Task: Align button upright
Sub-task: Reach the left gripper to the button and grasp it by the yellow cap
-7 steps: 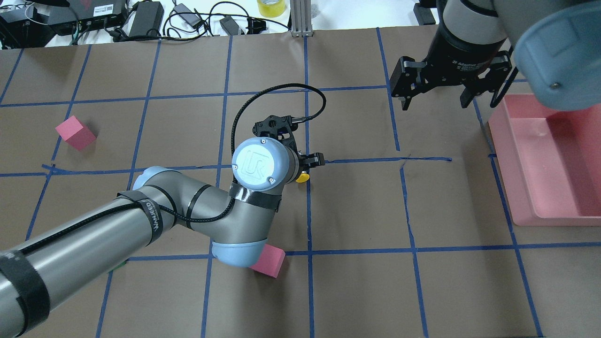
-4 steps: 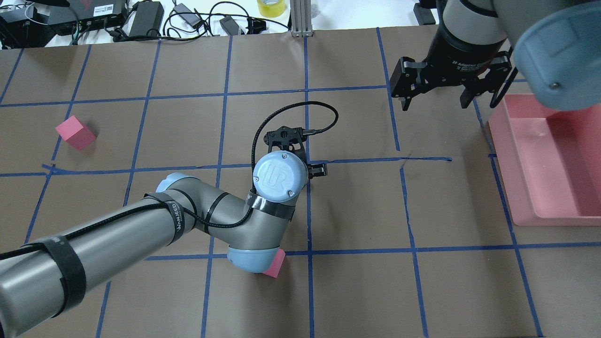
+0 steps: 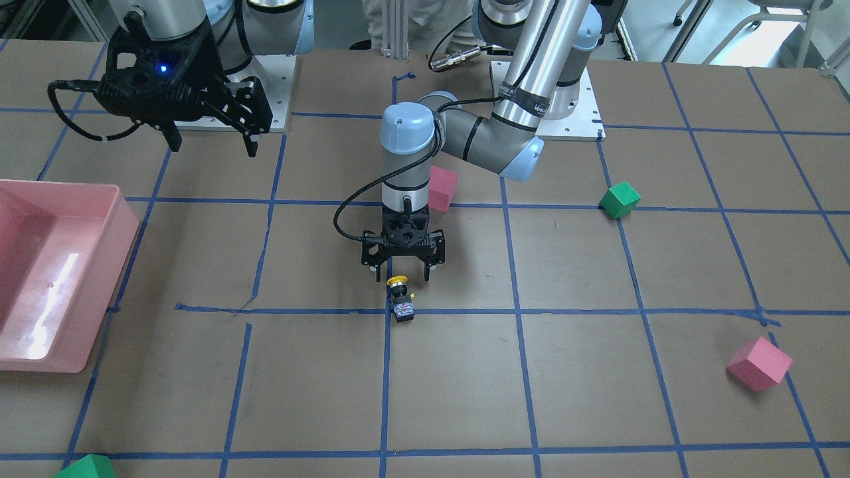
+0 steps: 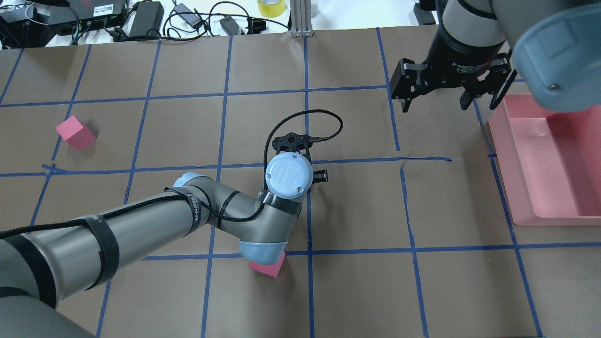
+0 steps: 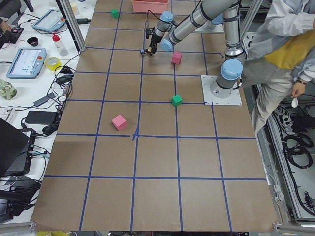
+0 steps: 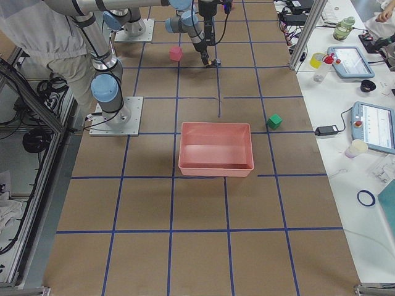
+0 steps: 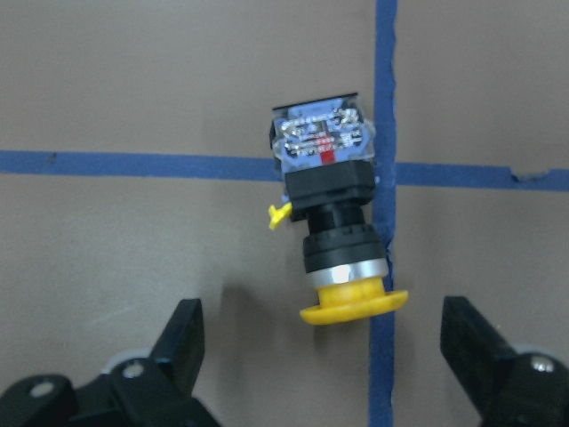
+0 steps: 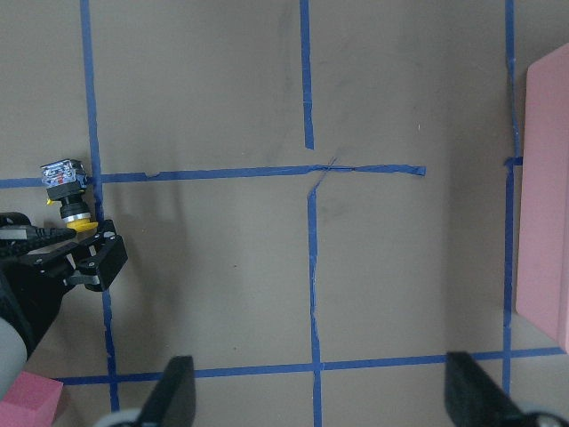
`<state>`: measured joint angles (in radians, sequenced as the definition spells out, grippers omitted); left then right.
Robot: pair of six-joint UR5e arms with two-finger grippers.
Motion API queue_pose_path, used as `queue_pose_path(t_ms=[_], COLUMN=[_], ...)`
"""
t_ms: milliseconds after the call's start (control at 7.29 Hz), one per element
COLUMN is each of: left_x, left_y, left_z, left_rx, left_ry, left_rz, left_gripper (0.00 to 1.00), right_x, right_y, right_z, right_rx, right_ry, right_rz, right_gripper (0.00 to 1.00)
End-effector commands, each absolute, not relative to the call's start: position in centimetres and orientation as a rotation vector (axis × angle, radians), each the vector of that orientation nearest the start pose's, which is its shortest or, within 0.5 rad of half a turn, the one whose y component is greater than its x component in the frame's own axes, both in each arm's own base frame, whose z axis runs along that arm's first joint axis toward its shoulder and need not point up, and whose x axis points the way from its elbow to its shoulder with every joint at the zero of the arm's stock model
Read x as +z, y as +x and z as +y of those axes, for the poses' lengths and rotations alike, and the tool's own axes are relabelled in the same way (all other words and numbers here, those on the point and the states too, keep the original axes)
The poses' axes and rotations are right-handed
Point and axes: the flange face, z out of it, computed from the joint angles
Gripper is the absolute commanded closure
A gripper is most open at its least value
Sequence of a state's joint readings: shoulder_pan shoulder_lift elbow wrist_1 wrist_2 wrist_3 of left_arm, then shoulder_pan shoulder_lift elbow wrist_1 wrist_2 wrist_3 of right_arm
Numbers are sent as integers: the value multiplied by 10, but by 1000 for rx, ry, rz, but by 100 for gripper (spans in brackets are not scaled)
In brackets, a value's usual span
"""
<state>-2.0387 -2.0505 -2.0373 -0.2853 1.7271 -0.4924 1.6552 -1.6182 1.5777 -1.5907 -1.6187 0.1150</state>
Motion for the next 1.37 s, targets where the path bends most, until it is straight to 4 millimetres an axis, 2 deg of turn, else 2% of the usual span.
queue_pose_path(t_ms=[0, 137, 412, 686, 824, 961, 1098, 1235], left_x=[155, 155, 158, 170, 180, 192, 204, 207], left_y=[-358, -359, -359, -363, -352, -335, -328, -318], left_z=[-447, -447, -447, -450, -470, -492, -502, -511], left_rx=[-578, -573, -568, -459, -332, -122, 53, 268], left_ry=[-79, -77, -86, -70, -181, -404, -691, -1129], left_rz=[3107, 3112, 3117, 3175, 3191, 3241, 3284, 3283], left_gripper=[16, 40, 100, 100, 100, 100, 100, 100], right_x=[509, 509, 509, 508, 508, 508, 508, 508], right_y=[168, 168, 168, 168, 168, 168, 168, 168], right_z=[-465, -464, -464, -464, -464, -464, -464, -464], right_rx=[-102, -100, -100, -97, -98, -95, -95, -98], right_ry=[51, 51, 51, 51, 51, 51, 51, 51], right_rz=[3181, 3183, 3181, 3181, 3183, 3183, 3183, 3183], right_gripper=[0, 0, 0, 0, 0, 0, 0, 0])
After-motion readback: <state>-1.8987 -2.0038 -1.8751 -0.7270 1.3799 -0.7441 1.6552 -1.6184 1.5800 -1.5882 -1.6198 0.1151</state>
